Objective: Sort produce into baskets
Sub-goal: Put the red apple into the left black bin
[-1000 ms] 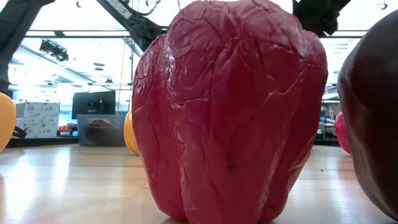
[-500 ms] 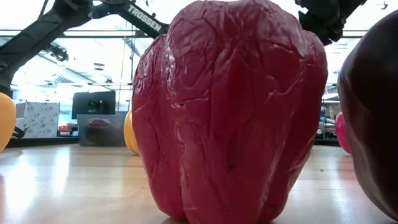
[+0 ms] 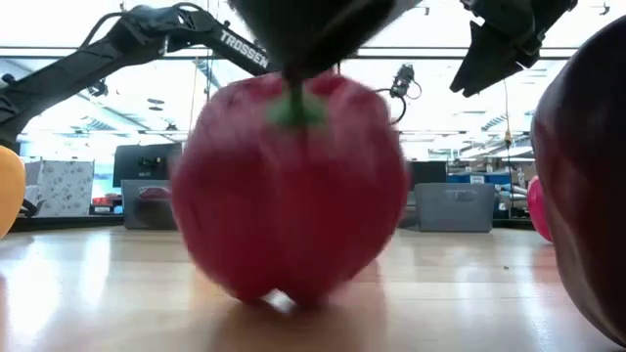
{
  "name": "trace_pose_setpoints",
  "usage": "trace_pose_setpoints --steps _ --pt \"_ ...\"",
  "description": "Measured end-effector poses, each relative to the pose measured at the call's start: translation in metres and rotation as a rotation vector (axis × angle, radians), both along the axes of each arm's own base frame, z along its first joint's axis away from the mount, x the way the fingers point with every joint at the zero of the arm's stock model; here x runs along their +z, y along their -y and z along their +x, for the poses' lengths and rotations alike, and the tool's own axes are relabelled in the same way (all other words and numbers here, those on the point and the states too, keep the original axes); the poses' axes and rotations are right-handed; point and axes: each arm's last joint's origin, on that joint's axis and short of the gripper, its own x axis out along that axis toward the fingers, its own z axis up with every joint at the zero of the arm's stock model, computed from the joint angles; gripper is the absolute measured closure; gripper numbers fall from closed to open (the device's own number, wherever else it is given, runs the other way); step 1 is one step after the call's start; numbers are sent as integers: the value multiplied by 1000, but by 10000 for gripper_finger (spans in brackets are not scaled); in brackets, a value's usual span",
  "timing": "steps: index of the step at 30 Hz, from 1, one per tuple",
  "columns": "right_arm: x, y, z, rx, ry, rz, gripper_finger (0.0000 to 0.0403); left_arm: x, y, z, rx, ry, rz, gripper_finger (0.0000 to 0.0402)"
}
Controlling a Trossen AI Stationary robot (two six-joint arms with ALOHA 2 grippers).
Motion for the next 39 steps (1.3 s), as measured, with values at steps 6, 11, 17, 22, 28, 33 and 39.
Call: trace_pose_setpoints --steps 6,11,17,22,28,33,39 --pt "0 0 0 8 -4 -7 66 -21 2 0 -38 -78 -43 10" --pt "0 0 0 8 -4 -7 66 -27 4 -3 -52 -136 -64 10" --pt "0 0 0 8 -3 -7 66 -31 3 -8 11 -204 -66 42" --pt "0 -1 0 9 -3 0 66 -24 5 -16 59 -243 -105 48" --pt "-5 -11 -5 16 4 52 66 22 30 -37 82 -307 -97 48" --pt "-22 -22 -13 7 8 28 66 61 63 -68 101 -339 -22 47" --pt "-47 -30 -21 -8 44 43 66 94 93 -137 240 -306 26 45"
